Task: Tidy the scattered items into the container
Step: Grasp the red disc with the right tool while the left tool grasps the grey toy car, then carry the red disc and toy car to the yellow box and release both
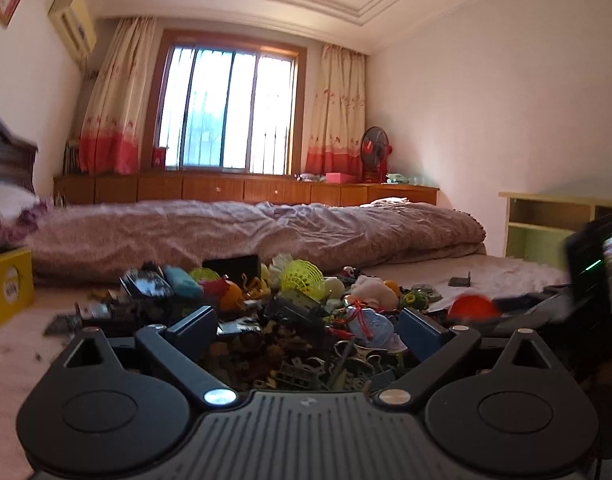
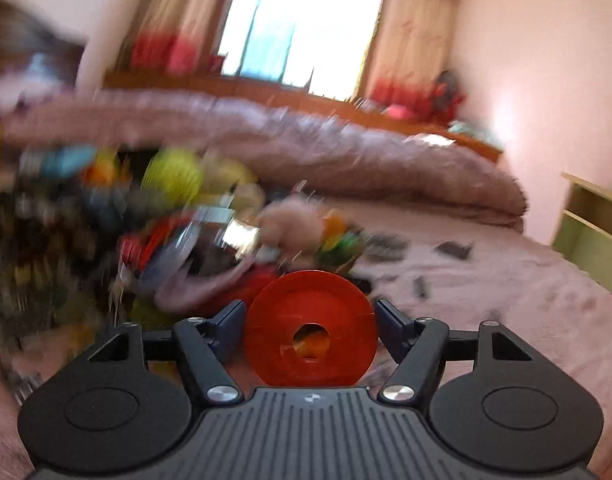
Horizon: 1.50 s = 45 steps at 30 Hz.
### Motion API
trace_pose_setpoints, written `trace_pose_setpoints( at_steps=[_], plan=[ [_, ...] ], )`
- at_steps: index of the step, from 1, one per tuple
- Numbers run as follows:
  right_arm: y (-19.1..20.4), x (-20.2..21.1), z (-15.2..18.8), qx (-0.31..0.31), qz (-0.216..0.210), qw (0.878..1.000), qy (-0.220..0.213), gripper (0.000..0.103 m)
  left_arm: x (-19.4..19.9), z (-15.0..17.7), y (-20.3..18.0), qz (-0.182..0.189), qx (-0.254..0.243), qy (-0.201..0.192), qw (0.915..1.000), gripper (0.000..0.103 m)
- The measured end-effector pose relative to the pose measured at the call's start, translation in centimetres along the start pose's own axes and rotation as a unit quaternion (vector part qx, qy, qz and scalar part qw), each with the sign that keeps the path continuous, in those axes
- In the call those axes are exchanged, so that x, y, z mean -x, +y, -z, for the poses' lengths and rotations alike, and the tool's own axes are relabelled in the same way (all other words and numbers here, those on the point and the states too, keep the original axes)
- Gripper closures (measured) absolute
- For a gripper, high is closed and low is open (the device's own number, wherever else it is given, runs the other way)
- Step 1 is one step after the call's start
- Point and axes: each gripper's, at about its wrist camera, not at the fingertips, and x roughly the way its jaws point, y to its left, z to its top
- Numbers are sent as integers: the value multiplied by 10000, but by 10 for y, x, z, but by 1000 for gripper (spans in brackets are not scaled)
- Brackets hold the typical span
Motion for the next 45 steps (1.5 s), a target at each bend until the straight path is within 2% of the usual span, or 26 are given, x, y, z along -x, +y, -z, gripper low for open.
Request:
trace_pose_setpoints(
  at_steps=[3, 5, 6, 7, 10, 12, 14, 15, 16, 17, 19, 20, 21, 23, 24, 27, 29, 32, 34, 36, 40, 42, 45],
  plan=[
    [-29, 15, -11, -942, -655, 9929, -321, 34, -4, -2, 1, 84, 192, 90, 9997, 4],
    [-52, 14, -13, -1830, -1420, 9726, -198, 34, -10, 0, 0, 86, 217, 173, 9996, 4],
    [-63, 9, -11, -2336, -1800, 9555, -58, 34, -12, 1, 0, 75, 201, 206, 9996, 4],
    [-75, 2, -8, -2886, -2198, 9318, 108, 33, -13, 2, 0, 55, 166, 227, 9996, 4],
    [-99, -16, 10, -4359, -2921, 8502, 430, 33, -18, 1, 2, -72, 20, 233, 9997, 1],
    [-104, -22, 21, -4857, -3040, 8175, 581, 33, -31, -5, 4, -221, -161, 298, 9992, 0],
    [-107, -25, 26, -5077, -3053, 8028, 675, 33, -61, -12, 7, -423, -402, 697, 9959, 3],
    [-106, -26, 25, -5044, -3111, 8025, 690, 33, -76, -14, 11, -470, -441, 929, 9936, 7],
    [-106, -26, 22, -4915, -3144, 8095, 654, 33, -88, -15, 16, -513, -442, 1085, 9918, 9],
    [-104, -24, 19, -4713, -3148, 8217, 592, 33, -101, -15, 25, -604, -352, 1156, 9908, 10],
    [-99, -19, 13, -4308, -3199, 8425, 479, 33, -118, -12, 47, -922, 48, 1299, 9872, 9],
    [-97, -18, 10, -4198, -3244, 8464, 456, 33, -127, -10, 62, -1036, 420, 1473, 9828, 8],
    [-95, -16, 8, -4123, -3295, 8482, 440, 33, -129, -9, 73, -1081, 696, 1555, 9794, 8],
    [-93, -12, 5, -4030, -3341, 8511, 399, 32, -127, -10, 83, -961, 928, 1494, 9797, 9],
    [-92, -10, 3, -4000, -3344, 8525, 373, 32, -125, -11, 80, -951, 840, 1452, 9812, 12],
    [-87, -7, 0, -3905, -3360, 8563, 376, 32, -120, -12, 57, -875, 151, 1243, 9883, 19],
    [-82, -6, -1, -3795, -3337, 8618, 443, 32, -122, -9, 46, -881, -131, 1306, 9874, 23],
    [-75, -7, 0, -3725, -3297, 8660, 516, 32, -124, -8, 48, -861, -43, 1369, 9868, 23],
    [-72, -9, 0, -3823, -3371, 8587, 528, 32, -125, -10, 53, -876, 130, 1382, 9864, 27],
    [-66, -9, -1, -3849, -3500, 8524, 523, 32, -128, -6, 57, -869, 265, 1463, 9851, 39],
    [-48, -5, -6, -3509, -3627, 8619, 490, 32, -126, -5, 66, -766, 513, 1430, 9854, 40],
    [-42, -1, -9, -3387, -3672, 8652, 445, 32, -125, -5, 64, -819, 494, 1403, 9855, 40],
    [-37, 2, -10, -3347, -3779, 8622, 415, 32, -120, -6, 52, -1035, 166, 1330, 9856, 40]
  ],
)
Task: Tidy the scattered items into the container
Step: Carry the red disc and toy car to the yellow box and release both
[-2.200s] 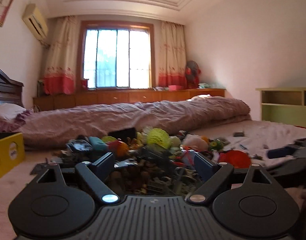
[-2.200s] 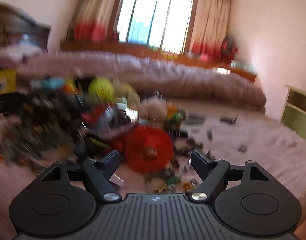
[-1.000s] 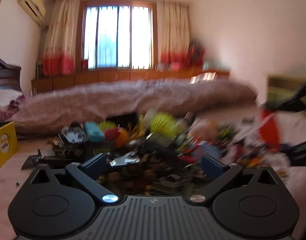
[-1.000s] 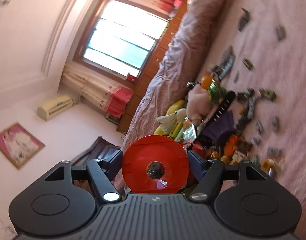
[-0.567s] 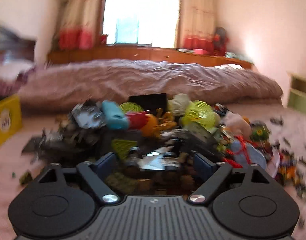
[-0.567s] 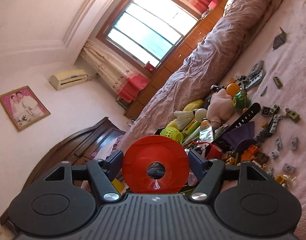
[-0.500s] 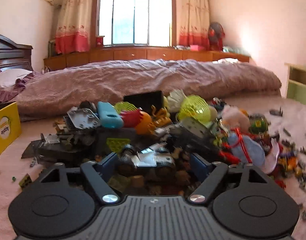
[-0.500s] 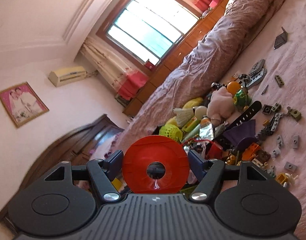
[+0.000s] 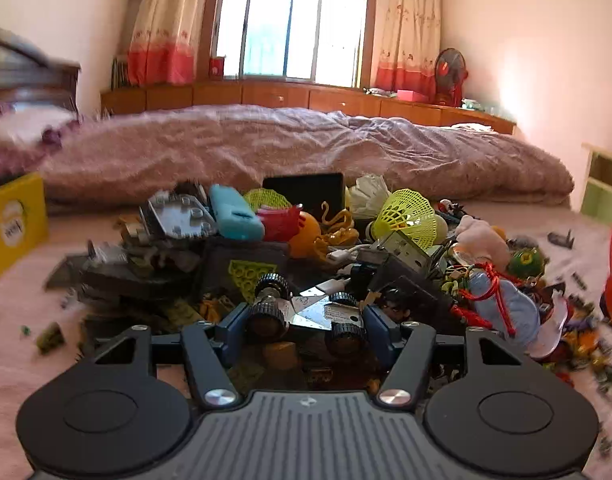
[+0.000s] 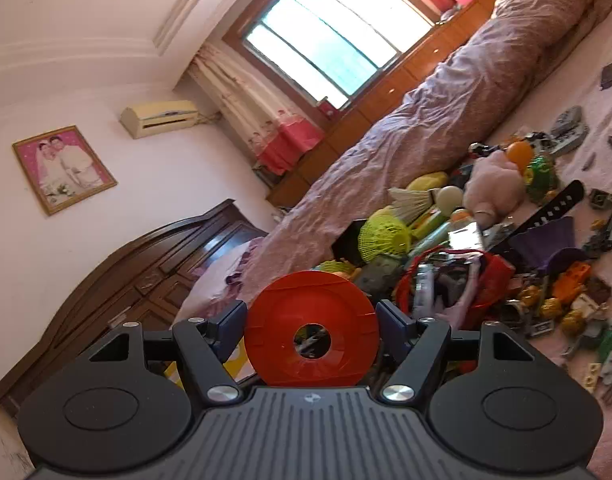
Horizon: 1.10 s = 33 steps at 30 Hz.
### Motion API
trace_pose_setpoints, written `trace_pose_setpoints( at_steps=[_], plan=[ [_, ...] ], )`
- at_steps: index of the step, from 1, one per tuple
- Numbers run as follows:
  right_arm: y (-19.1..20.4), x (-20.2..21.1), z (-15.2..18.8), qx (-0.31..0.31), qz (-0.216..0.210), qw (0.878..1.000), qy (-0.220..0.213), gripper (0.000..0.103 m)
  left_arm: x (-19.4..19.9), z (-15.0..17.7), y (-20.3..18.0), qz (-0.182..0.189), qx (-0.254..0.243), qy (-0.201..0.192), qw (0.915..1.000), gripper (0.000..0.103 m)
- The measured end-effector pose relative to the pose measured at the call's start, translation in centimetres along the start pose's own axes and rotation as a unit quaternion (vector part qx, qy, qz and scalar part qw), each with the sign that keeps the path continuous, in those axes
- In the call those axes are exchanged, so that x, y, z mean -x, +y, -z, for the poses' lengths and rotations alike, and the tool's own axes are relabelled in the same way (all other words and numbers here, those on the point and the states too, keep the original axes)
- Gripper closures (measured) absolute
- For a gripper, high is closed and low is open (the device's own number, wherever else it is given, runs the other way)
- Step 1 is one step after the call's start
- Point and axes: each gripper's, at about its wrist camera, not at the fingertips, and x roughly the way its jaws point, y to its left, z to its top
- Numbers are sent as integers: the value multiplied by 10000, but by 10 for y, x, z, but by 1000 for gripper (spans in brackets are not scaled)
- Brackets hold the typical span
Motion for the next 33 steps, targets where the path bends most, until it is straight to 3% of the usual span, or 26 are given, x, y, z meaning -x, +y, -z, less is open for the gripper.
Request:
trace_pose_setpoints(
  at_steps=[3, 6, 10, 12, 16, 20, 25, 27, 28, 29, 31, 32, 33],
  plan=[
    [2, 1, 0, 2, -114, 9999, 11, 32, 19, 0, -15, -133, -378, -345, 9986, 41],
    [3, 5, -4, -5, -236, 9997, -70, 33, 51, -2, -22, 19, -516, -736, 9960, 40],
    [-5, 18, -19, -283, -346, 9985, -313, 33, 115, -7, -12, 690, -143, -910, 9934, 40],
    [-12, 25, -24, -534, -303, 9971, -455, 33, 146, -2, -4, 853, -25, -1105, 9902, 40],
    [-5, 26, -19, -331, -274, 9984, -362, 33, 188, 25, 8, 610, -213, -1535, 9860, 40],
    [16, 21, -5, 230, -320, 9991, -129, 33, 209, 35, 16, 427, -174, -1561, 9867, 40],
    [31, 21, 7, 615, -98, 9980, -131, 33, 230, 36, 23, 353, -96, -1829, 9824, 40],
    [38, 17, 14, 856, -60, 9963, 36, 33, 233, 37, 29, 568, 111, -1757, 9827, 40],
    [38, 14, 17, 830, -86, 9964, 149, 33, 229, 35, 41, 972, 584, -1489, 9823, 40],
    [36, 11, 20, 680, -155, 9972, 272, 33, 222, 35, 59, 1462, 1269, -1161, 9742, 40],
    [30, 6, 23, 360, -199, 9983, 413, 33, 201, 41, 92, 2136, 2687, -600, 9373, 40],
    [29, 4, 23, 295, -166, 9985, 437, 33, 195, 42, 102, 2128, 2994, -512, 9287, 40],
    [29, 3, 23, 298, -105, 9985, 443, 33, 191, 43, 108, 2027, 3078, -516, 9282, 40]
  ],
)
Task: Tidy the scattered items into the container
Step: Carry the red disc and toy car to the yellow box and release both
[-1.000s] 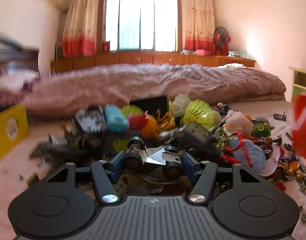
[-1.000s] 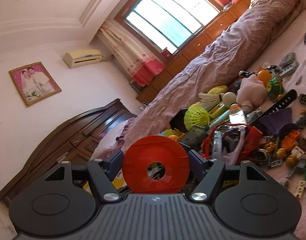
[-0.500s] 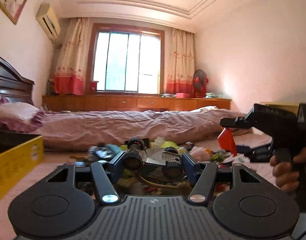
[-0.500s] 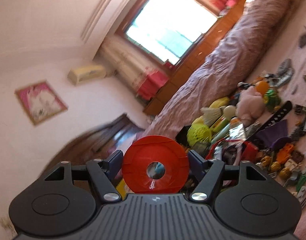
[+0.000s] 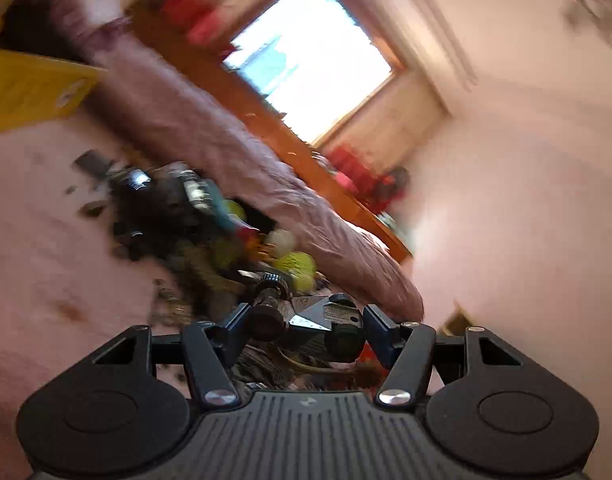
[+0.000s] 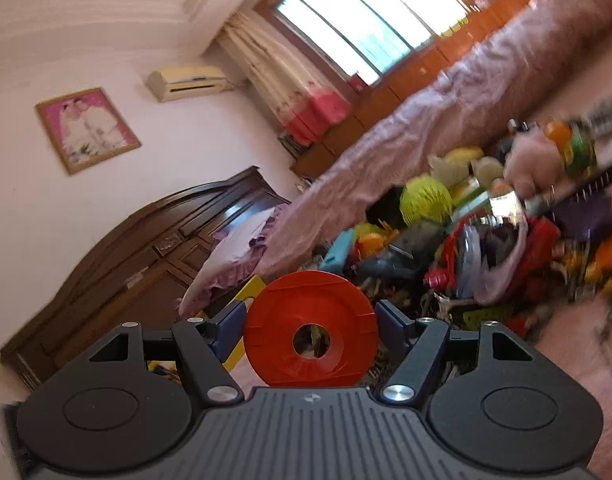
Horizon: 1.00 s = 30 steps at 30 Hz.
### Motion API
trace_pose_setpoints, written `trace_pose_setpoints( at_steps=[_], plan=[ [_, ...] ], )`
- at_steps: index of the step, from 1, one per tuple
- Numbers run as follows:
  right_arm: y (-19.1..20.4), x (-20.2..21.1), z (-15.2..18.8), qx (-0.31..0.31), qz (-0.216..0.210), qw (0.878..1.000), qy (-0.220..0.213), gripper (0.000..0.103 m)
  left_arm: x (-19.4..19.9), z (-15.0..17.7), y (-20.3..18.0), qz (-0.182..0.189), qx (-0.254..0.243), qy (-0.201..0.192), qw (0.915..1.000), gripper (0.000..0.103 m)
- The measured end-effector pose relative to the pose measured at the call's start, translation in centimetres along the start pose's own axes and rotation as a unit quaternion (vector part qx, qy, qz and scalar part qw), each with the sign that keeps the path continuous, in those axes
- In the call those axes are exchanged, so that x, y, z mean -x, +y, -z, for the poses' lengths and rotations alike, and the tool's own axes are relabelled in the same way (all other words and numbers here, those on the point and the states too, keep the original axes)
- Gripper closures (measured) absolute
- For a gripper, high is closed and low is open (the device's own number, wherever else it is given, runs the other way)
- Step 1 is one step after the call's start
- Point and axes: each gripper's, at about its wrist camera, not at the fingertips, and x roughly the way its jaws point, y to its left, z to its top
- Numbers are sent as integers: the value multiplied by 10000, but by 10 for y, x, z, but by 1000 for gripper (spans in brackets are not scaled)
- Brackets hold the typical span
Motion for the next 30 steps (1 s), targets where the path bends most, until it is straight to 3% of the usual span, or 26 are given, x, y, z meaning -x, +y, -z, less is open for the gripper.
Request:
trace_pose_setpoints(
  at_steps=[5, 7, 8, 9, 10, 11, 12, 13, 14, 15, 16, 17, 18, 20, 21, 23, 24, 25, 26, 27, 28, 29, 30],
  plan=[
    [12, -5, 4, 455, 251, 9986, 72, 33, -4, -14, 16, -585, 230, -142, 9979, 40],
    [28, -6, 11, 1246, 701, 9897, 1, 33, -6, -16, 31, -416, 790, 49, 9960, 40],
    [40, -7, 18, 1856, 1180, 9754, -155, 33, -6, -16, 36, -398, 980, 88, 9944, 40],
    [57, -11, 34, 2886, 2008, 9349, -490, 33, -6, -17, 38, -479, 959, 73, 9942, 40],
    [68, -14, 48, 3659, 2465, 8941, -768, 33, -3, -17, 33, -562, 810, 1, 9951, 40],
    [75, -14, 57, 4054, 2543, 8732, -918, 33, -3, -18, 36, -413, 840, -106, 9956, 40],
    [75, -10, 54, 3785, 2214, 8950, -818, 33, 0, -19, 40, -69, 1048, -192, 9943, 40],
    [68, -3, 43, 3065, 1636, 9357, -616, 33, 2, -21, 45, 222, 1235, -249, 9918, 40],
    [60, 0, 35, 2406, 1272, 9609, -501, 33, 5, -22, 42, 198, 1094, -346, 9932, 40],
    [62, -1, 36, 2486, 1515, 9551, -551, 34, 8, -23, 34, 0, 764, -437, 9961, 40],
    [74, -10, 51, 3518, 2347, 9027, -795, 34, 11, -22, 30, -38, 595, -502, 9970, 40],
    [83, -21, 73, 4656, 3015, 8259, -1014, 33, 12, -21, 34, 349, 836, -486, 9947, 40],
    [85, -25, 81, 4974, 3109, 8039, -988, 33, 13, -21, 37, 678, 1099, -442, 9906, 40],
    [79, -17, 64, 3870, 2427, 8880, -523, 34, 20, -22, 33, 836, 1072, -528, 9893, 40],
    [80, -16, 64, 3723, 2460, 8931, -569, 34, 22, -22, 31, 811, 976, -534, 9905, 40],
    [90, -15, 78, 4535, 2704, 8444, -908, 34, 25, -22, 26, 739, 868, -486, 9923, 40],
    [93, -12, 77, 4435, 2548, 8547, -889, 34, 23, -21, 22, 454, 668, -515, 9954, 40],
    [93, -5, 71, 4025, 2221, 8845, -799, 34, 32, -17, 11, -182, 242, -652, 9974, 40],
    [94, 1, 71, 3749, 1950, 9034, -723, 34, 47, -15, -11, -1243, -563, -954, 9860, 40],
    [99, 4, 76, 3754, 1774, 9072, -680, 34, 59, -11, -32, -2126, -1344, -1297, 9591, 40],
    [107, 10, 84, 3845, 1504, 9086, -626, 34, 77, -6, -51, -2800, -2093, -1758, 9203, 40],
    [114, 16, 88, 3844, 1067, 9157, -487, 34, 96, -5, -64, -3073, -2503, -2078, 8943, 40],
    [124, 19, 87, 3672, 524, 9282, -282, 34, 113, -8, -73, -3254, -2744, -2211, 8775, 40]
  ],
)
